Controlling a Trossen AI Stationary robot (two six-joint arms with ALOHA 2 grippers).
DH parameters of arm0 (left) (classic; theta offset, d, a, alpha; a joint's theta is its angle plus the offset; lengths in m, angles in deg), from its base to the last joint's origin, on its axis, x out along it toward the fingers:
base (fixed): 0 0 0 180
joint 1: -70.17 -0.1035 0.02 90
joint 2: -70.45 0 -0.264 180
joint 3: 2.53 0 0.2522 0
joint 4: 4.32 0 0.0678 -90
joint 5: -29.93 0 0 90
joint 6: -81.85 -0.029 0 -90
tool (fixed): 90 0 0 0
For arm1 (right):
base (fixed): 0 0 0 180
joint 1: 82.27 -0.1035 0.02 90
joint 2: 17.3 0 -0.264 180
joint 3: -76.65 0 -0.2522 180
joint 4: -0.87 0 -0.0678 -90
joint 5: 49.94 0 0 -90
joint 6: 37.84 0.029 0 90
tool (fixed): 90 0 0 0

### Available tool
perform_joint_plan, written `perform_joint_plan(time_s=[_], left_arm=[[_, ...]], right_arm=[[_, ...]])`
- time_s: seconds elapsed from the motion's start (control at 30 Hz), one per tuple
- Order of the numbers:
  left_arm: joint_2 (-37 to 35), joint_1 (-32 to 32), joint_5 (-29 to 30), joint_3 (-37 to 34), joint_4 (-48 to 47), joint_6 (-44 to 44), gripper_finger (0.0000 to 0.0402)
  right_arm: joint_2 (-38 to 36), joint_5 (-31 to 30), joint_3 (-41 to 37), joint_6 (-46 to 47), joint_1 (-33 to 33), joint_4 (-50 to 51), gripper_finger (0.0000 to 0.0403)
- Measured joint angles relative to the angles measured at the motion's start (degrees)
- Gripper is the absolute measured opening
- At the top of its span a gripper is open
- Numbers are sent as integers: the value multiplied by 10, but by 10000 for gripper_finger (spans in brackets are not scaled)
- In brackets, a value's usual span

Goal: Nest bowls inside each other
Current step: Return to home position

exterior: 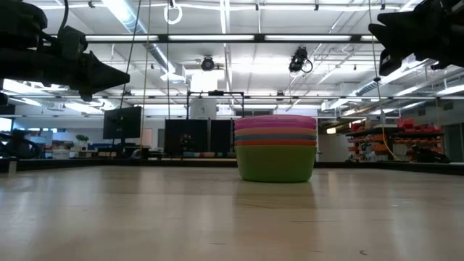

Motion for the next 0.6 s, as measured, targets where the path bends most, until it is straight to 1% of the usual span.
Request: perform_joint_plan(time_s=[0.37,0.6], left_arm=[[0,0,0,0,-1,4,62],[0,0,0,0,-1,5,54]], right_arm=[[0,-18,0,-15,0,2,104],[0,-20,0,-25,0,15,104]])
